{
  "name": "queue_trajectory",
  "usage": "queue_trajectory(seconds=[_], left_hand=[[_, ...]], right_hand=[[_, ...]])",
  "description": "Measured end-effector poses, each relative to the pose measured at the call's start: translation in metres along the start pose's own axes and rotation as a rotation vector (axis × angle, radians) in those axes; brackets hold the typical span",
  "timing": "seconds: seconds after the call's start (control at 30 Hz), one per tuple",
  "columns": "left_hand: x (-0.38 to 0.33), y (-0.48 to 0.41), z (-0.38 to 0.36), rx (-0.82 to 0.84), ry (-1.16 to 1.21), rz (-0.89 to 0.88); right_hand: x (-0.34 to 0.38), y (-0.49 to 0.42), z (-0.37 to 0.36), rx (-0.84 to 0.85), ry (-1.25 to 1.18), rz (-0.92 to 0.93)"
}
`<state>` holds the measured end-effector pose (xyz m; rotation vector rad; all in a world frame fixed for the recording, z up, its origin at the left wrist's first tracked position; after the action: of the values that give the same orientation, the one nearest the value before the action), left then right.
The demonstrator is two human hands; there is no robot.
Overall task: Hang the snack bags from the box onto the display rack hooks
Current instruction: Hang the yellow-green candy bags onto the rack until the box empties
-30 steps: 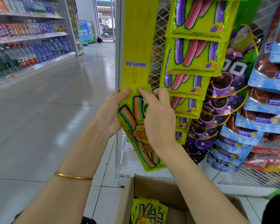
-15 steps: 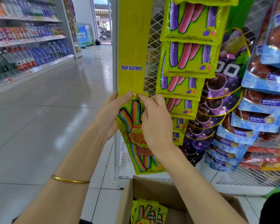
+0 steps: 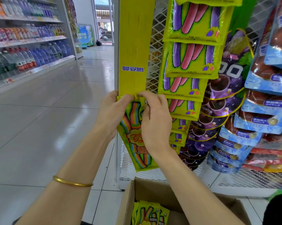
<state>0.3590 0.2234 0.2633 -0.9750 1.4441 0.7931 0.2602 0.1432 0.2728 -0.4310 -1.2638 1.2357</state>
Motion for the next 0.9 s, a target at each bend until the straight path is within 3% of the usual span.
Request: queue_trajectory(seconds=[0.53,0.9], left_hand=[[0.005,0.0,0.002,-0.054,0.137,0.082],[0.009,-0.002,0.005,-0.02,0.099,0.141]], right_hand=[[0.004,-0.003,-0.004,0.057,0.058,0.05],[-0.003,0.016,-0.009,0.111,0.116,0.026]])
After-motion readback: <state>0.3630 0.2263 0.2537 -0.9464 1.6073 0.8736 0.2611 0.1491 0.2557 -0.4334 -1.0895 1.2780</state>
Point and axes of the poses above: each hand's wrist, its own y-axis away from the middle knuckle, its own z-axis out of the back of the hand, x = y × z, the point moved 7 cm from there along -y, towards the middle knuckle, and after that the axes turned 9 degrees about z, right-handed, at the moved point
